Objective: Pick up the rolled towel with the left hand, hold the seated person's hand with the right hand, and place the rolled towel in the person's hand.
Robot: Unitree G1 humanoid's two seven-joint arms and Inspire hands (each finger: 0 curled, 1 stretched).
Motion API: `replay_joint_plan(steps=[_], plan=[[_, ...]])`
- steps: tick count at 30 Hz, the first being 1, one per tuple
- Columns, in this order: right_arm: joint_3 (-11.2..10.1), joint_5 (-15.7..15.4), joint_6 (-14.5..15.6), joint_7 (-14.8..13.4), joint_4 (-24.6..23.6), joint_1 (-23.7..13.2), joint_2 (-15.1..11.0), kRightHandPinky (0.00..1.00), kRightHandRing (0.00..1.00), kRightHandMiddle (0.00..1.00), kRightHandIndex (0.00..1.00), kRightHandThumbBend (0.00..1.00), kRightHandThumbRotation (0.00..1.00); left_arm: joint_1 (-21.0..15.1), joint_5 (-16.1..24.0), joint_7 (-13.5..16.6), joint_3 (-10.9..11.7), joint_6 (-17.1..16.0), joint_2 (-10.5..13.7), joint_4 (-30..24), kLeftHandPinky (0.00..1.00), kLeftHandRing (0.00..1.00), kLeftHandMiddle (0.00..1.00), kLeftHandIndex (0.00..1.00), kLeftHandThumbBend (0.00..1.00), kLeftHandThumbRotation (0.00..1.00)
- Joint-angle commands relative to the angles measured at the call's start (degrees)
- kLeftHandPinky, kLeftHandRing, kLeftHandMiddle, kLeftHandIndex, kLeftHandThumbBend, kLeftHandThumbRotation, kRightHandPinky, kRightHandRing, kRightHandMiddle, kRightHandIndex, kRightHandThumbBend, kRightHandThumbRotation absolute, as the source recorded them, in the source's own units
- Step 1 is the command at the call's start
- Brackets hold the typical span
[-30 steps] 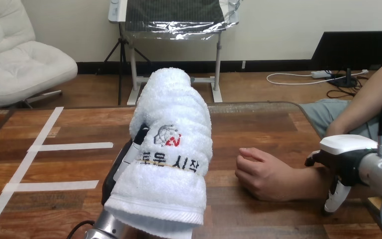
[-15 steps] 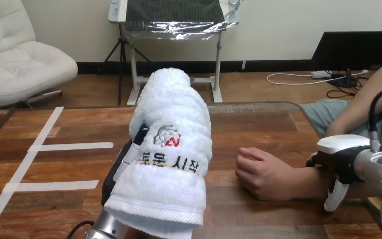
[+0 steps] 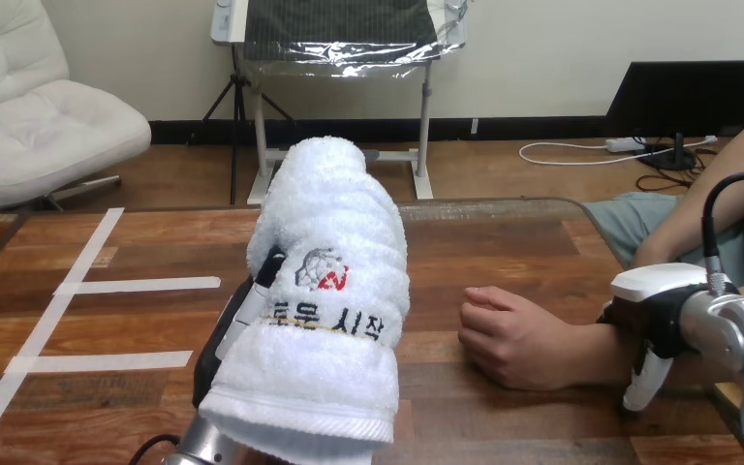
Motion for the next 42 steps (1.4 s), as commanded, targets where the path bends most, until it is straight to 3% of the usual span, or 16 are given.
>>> replay_joint_plan(steps=[1,11,20,29,37,42], plan=[[1.7,-0.6,-0.4,0.2,3.0,-1.7,1.4,0.76,0.85,0.9,0.87,0.65,0.23,-1.9,-1.2,-0.5,-0.5,-0.9,-3.9,-3.9,0.2,0.29,0.39,0.5,0.5,0.02],[3.9,-1.8,-1.6,0.7,5.9,-3.1,2.0,0.66,0.78,0.86,0.86,0.63,0.25,-1.8,-1.5,-0.6,-0.4,-0.9,-4.2,-4.1,0.2,0.29,0.39,0.51,0.49,0.02],[4.5,-1.7,-2.5,0.0,7.1,-3.0,2.4,0.58,0.73,0.81,0.83,0.63,0.24,-1.6,-1.6,0.3,-0.6,-0.4,-4.3,-4.6,0.19,0.29,0.39,0.51,0.5,0.03],[4.5,-1.2,-1.8,-1.3,8.9,-3.0,3.5,0.5,0.65,0.73,0.74,0.63,0.22,-1.5,-1.7,0.5,-0.6,-0.6,-4.4,-4.5,0.19,0.29,0.39,0.51,0.5,0.03],[4.7,-1.1,-1.2,-2.4,10.9,-3.4,4.5,0.37,0.51,0.61,0.63,0.65,0.15,-1.4,-1.6,0.5,-0.6,-0.9,-4.4,-4.5,0.19,0.29,0.39,0.51,0.51,0.02],[3.7,0.3,-1.6,-4.6,11.0,-2.8,4.6,0.31,0.45,0.56,0.57,0.67,0.08,-1.5,-1.7,0.4,-0.5,-0.8,-4.2,-4.3,0.2,0.29,0.4,0.51,0.51,0.02]])
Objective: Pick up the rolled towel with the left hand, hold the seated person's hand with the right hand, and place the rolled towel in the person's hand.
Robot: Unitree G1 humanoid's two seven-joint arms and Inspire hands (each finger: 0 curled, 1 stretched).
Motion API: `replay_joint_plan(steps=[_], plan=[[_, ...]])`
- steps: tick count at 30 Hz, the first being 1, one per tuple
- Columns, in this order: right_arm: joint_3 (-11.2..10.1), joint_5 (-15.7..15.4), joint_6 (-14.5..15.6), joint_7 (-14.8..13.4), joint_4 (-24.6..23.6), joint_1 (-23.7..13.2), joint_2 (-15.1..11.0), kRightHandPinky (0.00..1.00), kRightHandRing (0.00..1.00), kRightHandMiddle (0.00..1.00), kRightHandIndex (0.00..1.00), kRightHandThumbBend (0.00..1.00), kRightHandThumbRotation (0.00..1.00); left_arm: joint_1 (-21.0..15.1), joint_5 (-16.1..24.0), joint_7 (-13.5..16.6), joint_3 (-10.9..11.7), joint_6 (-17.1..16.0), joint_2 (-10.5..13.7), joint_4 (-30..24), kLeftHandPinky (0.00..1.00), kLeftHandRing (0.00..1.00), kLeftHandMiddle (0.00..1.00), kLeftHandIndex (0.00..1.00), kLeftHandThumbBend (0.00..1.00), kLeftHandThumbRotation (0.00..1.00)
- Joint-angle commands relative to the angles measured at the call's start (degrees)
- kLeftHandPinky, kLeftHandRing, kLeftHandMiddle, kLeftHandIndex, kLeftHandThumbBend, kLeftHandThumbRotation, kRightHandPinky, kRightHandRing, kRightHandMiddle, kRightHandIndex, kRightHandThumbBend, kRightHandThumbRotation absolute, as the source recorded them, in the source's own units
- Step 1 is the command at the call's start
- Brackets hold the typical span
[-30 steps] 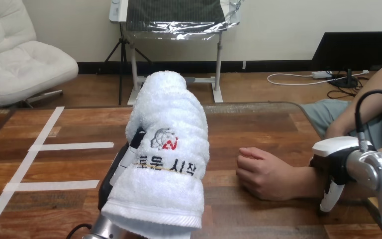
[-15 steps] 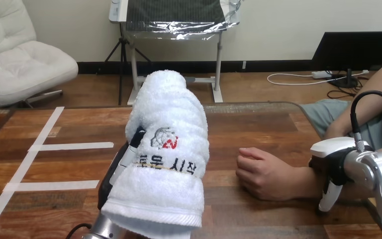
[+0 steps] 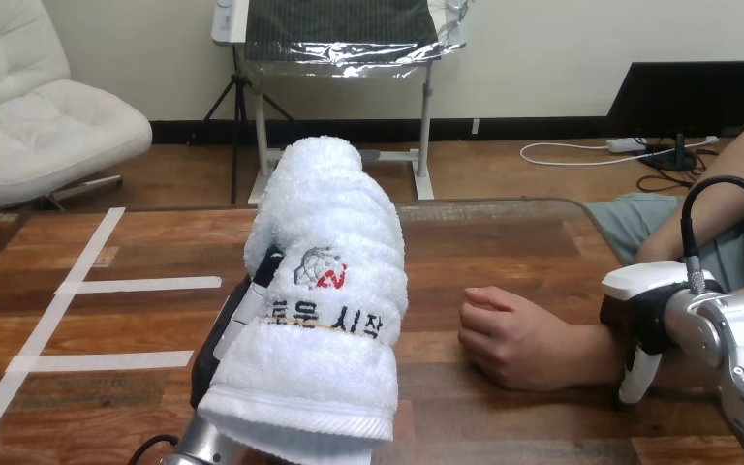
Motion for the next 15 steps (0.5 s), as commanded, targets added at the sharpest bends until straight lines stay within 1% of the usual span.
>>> replay_joint_plan(steps=[1,5,6,8,10,15], plan=[[0.4,1.7,-0.5,-0.6,2.5,1.1,1.9,0.31,0.44,0.56,0.56,0.68,0.07,-1.8,-1.5,-0.4,-0.3,-0.8,-4.2,-3.5,0.2,0.29,0.4,0.51,0.51,0.02],[-0.7,3.4,-0.2,-2.3,2.3,1.7,1.9,0.27,0.4,0.52,0.54,0.69,0.03,-1.7,-1.4,0.0,-0.3,-0.7,-4.2,-3.6,0.2,0.3,0.4,0.51,0.51,0.02],[-0.8,3.6,-0.1,-2.4,2.2,1.8,1.8,0.25,0.37,0.5,0.53,0.69,0.02,-1.7,-1.5,0.0,-0.3,-0.7,-4.2,-3.7,0.2,0.3,0.4,0.51,0.51,0.01],[-0.8,4.0,0.4,-2.6,2.1,1.8,1.7,0.24,0.36,0.49,0.52,0.69,0.01,-1.7,-1.5,0.0,-0.3,-0.6,-4.2,-3.6,0.2,0.3,0.4,0.51,0.51,0.01],[-0.7,4.1,0.8,-2.7,2.0,1.8,1.6,0.23,0.35,0.48,0.52,0.69,0.01,-1.7,-1.6,-0.1,-0.2,-0.5,-4.1,-3.6,0.2,0.3,0.4,0.51,0.51,0.01],[-1.8,5.7,0.6,-4.3,1.1,2.5,1.2,0.22,0.34,0.48,0.51,0.69,0.0,-1.8,-1.4,-0.3,-0.2,-0.8,-4.0,-3.2,0.2,0.3,0.4,0.51,0.5,0.01]])
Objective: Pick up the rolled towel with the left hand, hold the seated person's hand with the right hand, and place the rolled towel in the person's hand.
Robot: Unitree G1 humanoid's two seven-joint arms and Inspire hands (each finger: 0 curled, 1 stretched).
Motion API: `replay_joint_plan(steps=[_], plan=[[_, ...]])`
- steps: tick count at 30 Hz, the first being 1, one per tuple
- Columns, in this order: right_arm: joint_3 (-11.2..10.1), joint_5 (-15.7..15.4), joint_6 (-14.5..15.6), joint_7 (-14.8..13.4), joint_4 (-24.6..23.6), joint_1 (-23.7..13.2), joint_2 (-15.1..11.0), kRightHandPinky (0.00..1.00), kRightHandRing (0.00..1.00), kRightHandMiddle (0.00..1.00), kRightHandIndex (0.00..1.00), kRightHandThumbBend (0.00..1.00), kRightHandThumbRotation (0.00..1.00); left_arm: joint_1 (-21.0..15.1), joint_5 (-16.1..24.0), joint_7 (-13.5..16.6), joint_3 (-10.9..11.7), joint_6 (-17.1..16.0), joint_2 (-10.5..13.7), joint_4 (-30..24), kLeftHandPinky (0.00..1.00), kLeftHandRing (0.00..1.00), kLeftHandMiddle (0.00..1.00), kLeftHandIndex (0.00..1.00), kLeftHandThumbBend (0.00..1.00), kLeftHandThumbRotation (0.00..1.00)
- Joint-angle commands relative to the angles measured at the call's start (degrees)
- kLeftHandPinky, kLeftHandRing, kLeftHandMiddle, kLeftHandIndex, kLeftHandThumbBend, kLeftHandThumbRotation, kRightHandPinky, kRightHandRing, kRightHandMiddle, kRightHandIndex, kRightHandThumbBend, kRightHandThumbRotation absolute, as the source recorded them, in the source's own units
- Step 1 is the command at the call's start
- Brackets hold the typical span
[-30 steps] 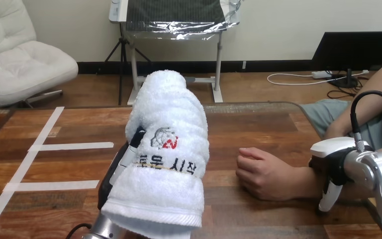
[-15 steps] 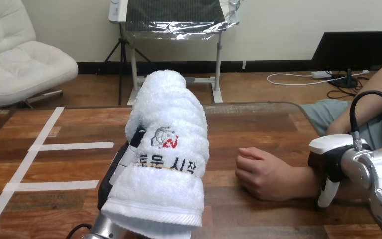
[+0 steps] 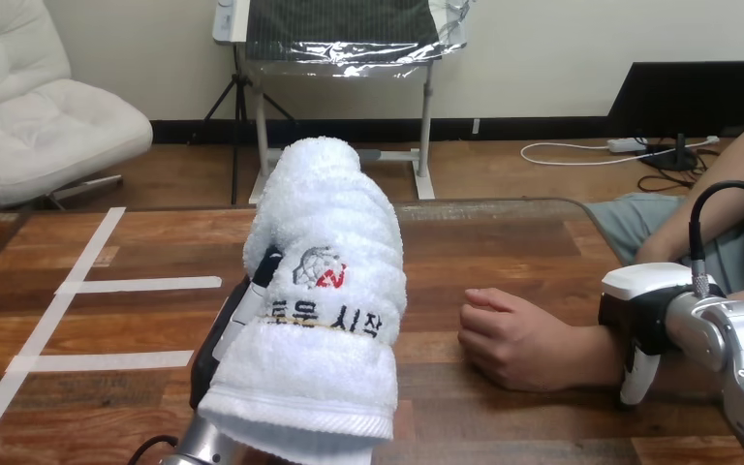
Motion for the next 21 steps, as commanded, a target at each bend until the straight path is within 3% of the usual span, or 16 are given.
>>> replay_joint_plan(steps=[1,21], plan=[[-1.2,2.1,0.3,-0.9,0.0,1.9,1.1,0.22,0.34,0.48,0.51,0.69,0.0,-1.9,-1.3,-0.6,-0.2,-0.9,-4.0,-3.1,0.2,0.3,0.4,0.51,0.5,0.01],[-6.0,6.1,1.0,-4.2,-5.8,5.5,-0.6,0.22,0.34,0.48,0.52,0.7,0.0,-2.9,-0.1,-0.4,0.0,-1.5,-3.7,-0.7,0.21,0.32,0.41,0.52,0.51,0.01]])
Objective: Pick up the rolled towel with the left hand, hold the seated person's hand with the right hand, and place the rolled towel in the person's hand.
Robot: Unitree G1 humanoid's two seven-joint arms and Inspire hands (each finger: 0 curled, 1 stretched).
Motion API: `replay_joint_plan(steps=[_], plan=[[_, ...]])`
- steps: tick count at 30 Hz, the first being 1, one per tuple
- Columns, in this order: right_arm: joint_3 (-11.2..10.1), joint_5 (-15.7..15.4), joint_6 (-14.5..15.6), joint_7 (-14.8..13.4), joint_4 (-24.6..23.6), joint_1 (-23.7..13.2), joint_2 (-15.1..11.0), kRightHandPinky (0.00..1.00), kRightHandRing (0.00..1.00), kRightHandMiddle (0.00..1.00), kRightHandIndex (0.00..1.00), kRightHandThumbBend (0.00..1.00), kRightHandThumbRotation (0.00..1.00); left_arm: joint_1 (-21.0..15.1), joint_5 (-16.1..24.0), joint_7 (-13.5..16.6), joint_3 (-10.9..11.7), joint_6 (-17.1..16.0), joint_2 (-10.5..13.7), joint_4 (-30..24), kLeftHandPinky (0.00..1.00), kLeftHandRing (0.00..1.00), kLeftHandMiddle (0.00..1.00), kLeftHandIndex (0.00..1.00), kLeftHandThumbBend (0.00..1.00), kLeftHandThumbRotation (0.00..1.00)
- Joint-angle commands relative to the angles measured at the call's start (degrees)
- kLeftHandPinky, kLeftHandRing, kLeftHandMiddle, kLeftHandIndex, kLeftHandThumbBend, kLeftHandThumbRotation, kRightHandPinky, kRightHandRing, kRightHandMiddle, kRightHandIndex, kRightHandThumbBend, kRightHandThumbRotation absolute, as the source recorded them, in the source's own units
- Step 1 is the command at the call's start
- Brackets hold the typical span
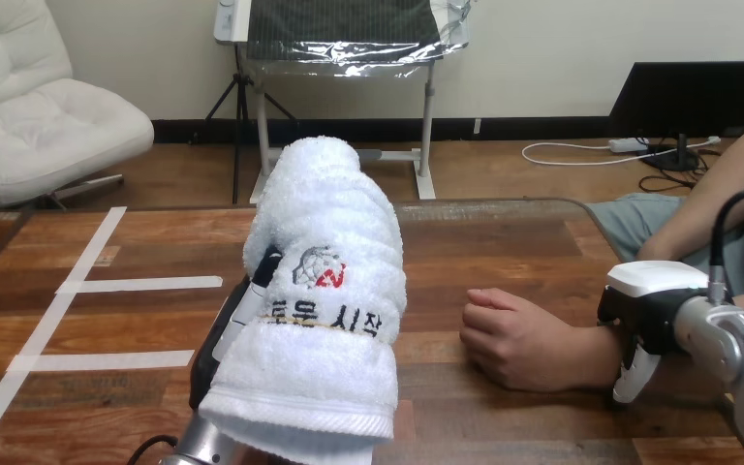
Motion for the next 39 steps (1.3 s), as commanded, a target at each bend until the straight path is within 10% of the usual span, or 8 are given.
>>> replay_joint_plan(steps=[1,39], plan=[[-2.3,2.4,0.4,-0.2,-2.6,1.7,-0.2,0.22,0.34,0.48,0.52,0.7,0.0,-3.0,-0.2,-0.4,-0.1,-1.5,-3.7,-0.6,0.21,0.32,0.41,0.52,0.5,0.01],[-8.5,5.2,1.4,-0.4,-10.6,4.8,-2.1,0.3,0.39,0.48,0.53,0.71,0.0,-9.2,6.1,0.3,1.5,-5.9,-2.5,12.2,0.24,0.34,0.42,0.53,0.55,0.0]])
